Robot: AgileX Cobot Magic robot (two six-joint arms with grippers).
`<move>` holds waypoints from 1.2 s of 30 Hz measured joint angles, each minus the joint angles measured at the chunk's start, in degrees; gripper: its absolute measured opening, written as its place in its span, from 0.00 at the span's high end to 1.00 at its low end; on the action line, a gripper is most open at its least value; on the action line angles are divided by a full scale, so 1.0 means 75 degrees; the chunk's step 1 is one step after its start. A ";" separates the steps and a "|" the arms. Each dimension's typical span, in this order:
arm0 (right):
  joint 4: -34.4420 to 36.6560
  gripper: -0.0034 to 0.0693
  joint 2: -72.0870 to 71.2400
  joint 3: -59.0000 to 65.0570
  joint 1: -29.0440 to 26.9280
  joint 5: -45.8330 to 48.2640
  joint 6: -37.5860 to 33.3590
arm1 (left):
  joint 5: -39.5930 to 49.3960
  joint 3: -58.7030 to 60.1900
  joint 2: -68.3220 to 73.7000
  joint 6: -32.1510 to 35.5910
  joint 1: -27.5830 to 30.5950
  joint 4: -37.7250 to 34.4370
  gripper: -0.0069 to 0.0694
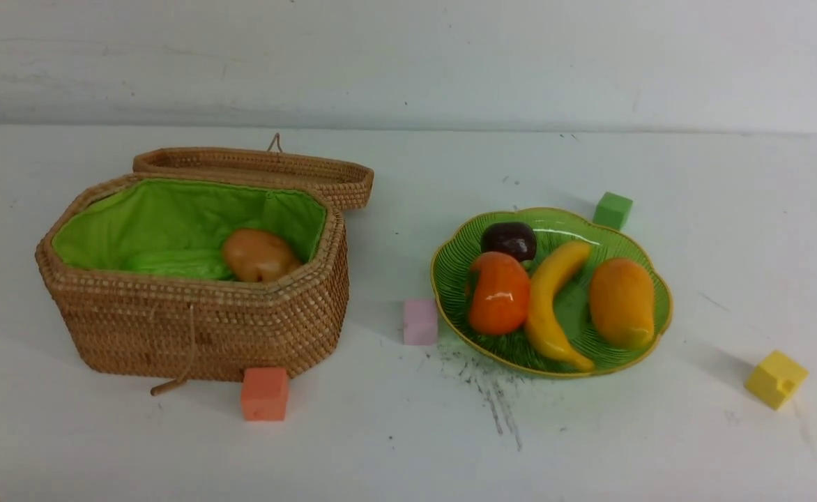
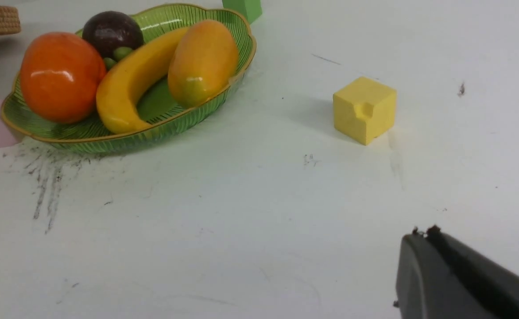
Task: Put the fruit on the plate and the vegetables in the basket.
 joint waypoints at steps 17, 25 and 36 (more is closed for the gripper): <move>0.0000 0.94 0.0000 0.0000 0.0000 -0.0010 0.0000 | 0.0734 0.0212 0.0000 0.0010 0.0099 -0.0683 0.93; 0.0000 0.92 0.0000 0.0009 0.0000 -0.0032 0.0000 | 0.0734 0.0212 0.0000 0.0010 0.0099 -0.0703 0.93; -0.0001 0.90 0.0000 0.0009 0.0000 -0.0032 -0.0009 | 0.0734 0.0212 0.0000 0.0010 0.0099 -0.0703 0.93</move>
